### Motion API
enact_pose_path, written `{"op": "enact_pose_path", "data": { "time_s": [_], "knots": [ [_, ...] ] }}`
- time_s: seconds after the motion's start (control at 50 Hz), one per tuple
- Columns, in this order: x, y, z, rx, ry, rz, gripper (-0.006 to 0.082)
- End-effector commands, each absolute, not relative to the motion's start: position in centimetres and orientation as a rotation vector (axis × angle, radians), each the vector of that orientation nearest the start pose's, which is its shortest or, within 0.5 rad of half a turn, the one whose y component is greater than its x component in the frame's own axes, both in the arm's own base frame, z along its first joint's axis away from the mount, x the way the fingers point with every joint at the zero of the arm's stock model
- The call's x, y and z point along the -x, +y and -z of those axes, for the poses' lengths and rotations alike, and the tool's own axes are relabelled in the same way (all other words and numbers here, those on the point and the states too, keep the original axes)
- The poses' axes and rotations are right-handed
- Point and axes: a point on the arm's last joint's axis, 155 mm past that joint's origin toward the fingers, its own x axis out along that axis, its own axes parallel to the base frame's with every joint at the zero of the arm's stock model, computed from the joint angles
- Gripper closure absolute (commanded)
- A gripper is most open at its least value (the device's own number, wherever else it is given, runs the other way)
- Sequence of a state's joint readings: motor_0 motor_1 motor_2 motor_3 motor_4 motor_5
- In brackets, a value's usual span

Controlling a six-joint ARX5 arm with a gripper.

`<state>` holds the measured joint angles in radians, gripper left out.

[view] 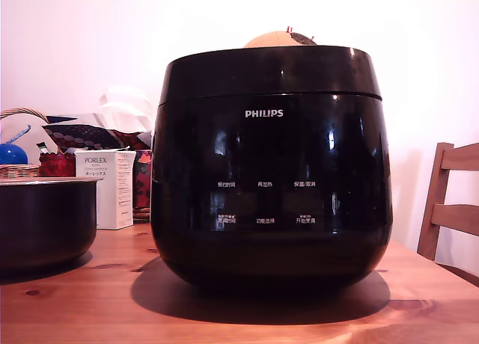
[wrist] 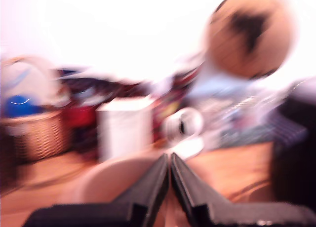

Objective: Open the rice cooker by pressing the large metal button on the top of its lid with medium force

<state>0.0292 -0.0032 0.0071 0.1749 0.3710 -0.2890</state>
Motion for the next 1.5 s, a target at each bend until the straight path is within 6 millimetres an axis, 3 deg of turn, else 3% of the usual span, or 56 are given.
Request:
{"op": "enact_pose_path", "data": {
  "time_s": [0.0,0.44,0.64,0.82,1.16,1.48],
  "knots": [
    [-23.4,-7.0,-20.5,0.318,-0.117,0.424,0.0782],
    [-17.2,-14.5,-26.6,0.345,-0.15,0.869,0.0786],
    [-15.2,-17.2,-28.0,0.381,-0.072,1.036,0.0786],
    [-15.9,-19.2,-27.8,0.311,-0.013,1.085,0.0786],
    [-20.0,-22.4,-28.4,0.19,-0.069,1.061,0.0786],
    [-21.8,-27.3,-27.5,0.119,-0.043,1.119,0.0786]
  ]
}}
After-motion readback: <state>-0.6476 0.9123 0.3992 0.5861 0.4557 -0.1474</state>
